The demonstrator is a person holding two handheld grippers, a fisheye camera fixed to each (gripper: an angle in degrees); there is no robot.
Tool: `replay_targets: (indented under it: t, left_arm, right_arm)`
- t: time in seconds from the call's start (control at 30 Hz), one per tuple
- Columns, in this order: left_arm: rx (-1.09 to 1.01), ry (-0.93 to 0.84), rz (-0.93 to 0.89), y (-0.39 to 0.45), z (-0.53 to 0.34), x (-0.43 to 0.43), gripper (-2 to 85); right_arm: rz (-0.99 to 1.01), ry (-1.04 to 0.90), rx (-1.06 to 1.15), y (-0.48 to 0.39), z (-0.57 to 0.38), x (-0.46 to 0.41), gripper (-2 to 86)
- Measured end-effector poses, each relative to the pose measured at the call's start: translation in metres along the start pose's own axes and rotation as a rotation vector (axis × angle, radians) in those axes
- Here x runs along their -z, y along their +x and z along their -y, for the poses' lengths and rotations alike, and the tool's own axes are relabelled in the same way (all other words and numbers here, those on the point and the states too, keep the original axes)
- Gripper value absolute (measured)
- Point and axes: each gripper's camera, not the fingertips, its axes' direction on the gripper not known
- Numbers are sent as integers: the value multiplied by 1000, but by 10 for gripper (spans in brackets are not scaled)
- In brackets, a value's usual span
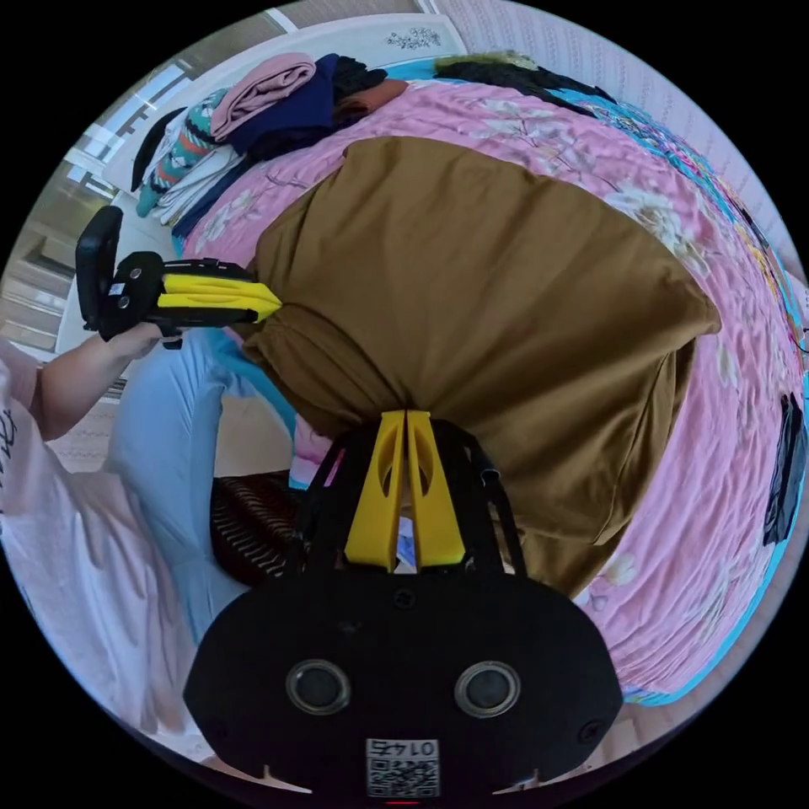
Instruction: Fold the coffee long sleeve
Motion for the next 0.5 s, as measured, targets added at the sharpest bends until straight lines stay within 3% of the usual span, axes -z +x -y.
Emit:
replay_targets:
  t: [0.07,0.2,0.37,0.47,0.5]
  left_arm:
    - [0,4,15,7,1,10,-10]
    - [-149,-11,323,51,4,38,-10]
    - [-236,250,15,95,30,48,-10]
    - [-225,182,-3,125,51,2,-10]
    - [-240,65,-93,135,54,-31,-10]
  right_arm:
    - [52,-40,28,2,4,9,-8]
    - [9,55,114,-1,25,60,-5]
    - [-141,61,175,4,127,53,-5]
    - [-178,-115,135,19,182,-24,-5]
    - [-183,-111,118,23,188,-47,-4]
